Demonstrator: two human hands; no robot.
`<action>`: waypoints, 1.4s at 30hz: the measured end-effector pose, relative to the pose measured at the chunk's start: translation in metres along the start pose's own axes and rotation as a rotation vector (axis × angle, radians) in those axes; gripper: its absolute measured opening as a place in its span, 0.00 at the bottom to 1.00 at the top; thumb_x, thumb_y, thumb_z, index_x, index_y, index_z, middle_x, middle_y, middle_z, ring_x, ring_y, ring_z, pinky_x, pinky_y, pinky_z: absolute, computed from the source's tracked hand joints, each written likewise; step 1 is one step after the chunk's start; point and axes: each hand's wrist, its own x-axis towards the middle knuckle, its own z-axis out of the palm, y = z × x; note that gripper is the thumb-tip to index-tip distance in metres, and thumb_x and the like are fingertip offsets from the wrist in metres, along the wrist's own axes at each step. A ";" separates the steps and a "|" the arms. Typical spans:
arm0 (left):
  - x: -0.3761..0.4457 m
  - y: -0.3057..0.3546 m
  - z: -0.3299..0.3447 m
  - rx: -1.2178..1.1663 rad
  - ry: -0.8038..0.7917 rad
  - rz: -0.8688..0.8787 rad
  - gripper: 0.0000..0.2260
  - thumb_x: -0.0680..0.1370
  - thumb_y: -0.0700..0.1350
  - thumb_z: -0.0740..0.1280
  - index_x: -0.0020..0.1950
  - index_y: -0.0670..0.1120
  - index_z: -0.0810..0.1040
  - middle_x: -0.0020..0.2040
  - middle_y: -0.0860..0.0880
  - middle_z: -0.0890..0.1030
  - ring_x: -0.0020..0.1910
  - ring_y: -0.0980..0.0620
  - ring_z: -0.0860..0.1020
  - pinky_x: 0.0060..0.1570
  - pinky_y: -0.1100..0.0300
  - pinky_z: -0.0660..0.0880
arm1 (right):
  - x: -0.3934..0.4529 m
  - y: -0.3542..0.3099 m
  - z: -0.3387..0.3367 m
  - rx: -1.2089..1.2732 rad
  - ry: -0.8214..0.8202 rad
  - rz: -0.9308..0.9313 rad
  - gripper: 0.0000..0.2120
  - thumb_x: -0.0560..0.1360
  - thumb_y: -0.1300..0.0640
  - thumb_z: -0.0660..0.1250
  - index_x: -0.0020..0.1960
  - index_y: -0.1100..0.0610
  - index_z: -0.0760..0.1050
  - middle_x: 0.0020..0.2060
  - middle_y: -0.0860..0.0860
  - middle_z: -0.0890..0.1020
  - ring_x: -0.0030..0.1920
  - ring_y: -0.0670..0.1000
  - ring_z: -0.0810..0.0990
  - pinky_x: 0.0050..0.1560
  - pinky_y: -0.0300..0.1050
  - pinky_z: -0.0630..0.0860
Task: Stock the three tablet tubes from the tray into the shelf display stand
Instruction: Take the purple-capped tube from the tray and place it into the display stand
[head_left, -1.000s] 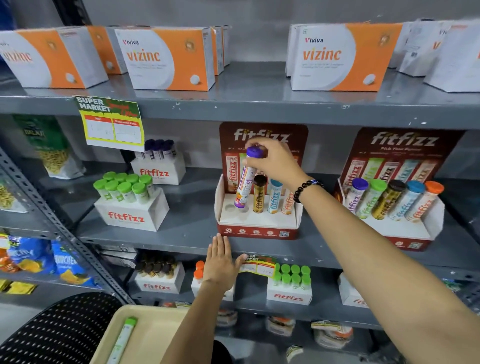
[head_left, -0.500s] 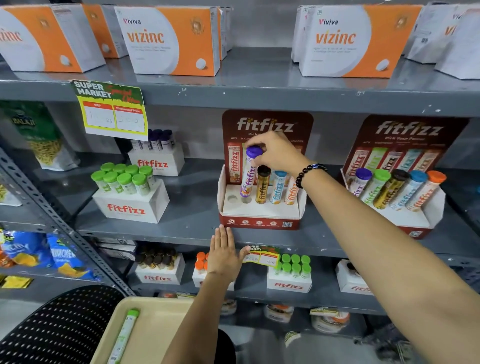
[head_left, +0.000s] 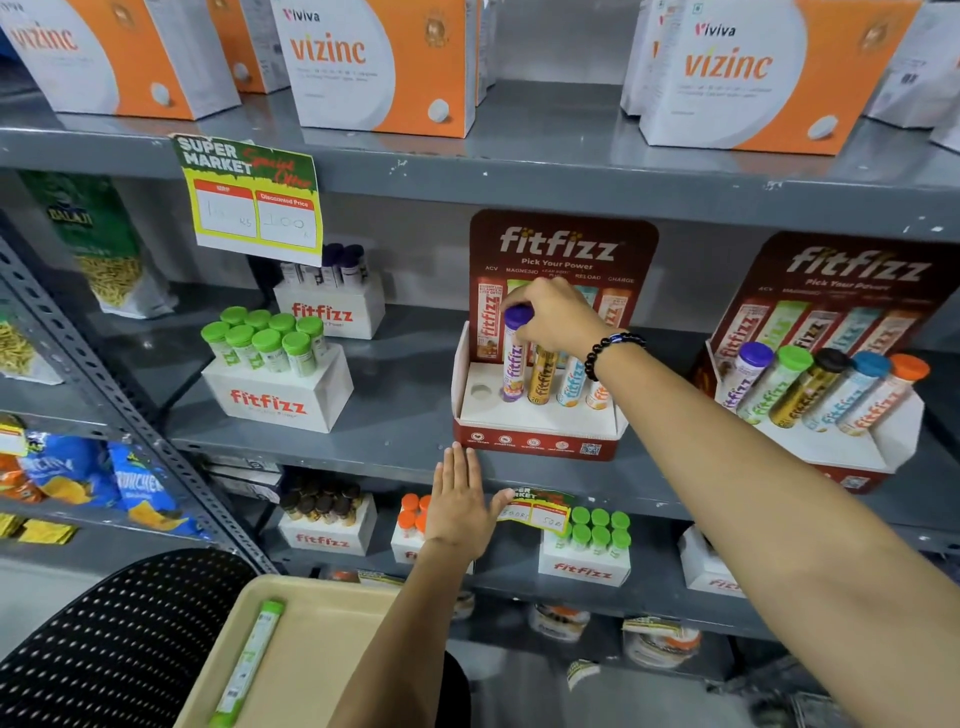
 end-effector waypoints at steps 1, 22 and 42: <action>0.000 0.000 0.000 -0.001 0.003 0.000 0.36 0.78 0.65 0.42 0.76 0.43 0.36 0.77 0.44 0.38 0.75 0.46 0.37 0.70 0.54 0.36 | 0.000 0.000 0.000 0.002 -0.005 0.005 0.22 0.69 0.64 0.72 0.62 0.54 0.76 0.63 0.54 0.77 0.62 0.56 0.73 0.60 0.51 0.76; 0.001 -0.001 0.001 -0.017 0.001 0.005 0.36 0.77 0.65 0.42 0.76 0.43 0.37 0.77 0.44 0.38 0.75 0.46 0.37 0.71 0.54 0.36 | -0.008 0.005 0.004 -0.106 -0.060 0.044 0.20 0.69 0.61 0.73 0.59 0.49 0.76 0.61 0.52 0.78 0.59 0.57 0.75 0.55 0.49 0.76; -0.023 -0.020 0.001 0.020 0.072 0.060 0.30 0.81 0.59 0.44 0.77 0.43 0.40 0.77 0.45 0.40 0.75 0.48 0.39 0.69 0.57 0.34 | -0.016 -0.043 0.043 0.030 0.184 -0.288 0.20 0.76 0.61 0.63 0.67 0.58 0.70 0.68 0.55 0.73 0.70 0.55 0.68 0.73 0.50 0.61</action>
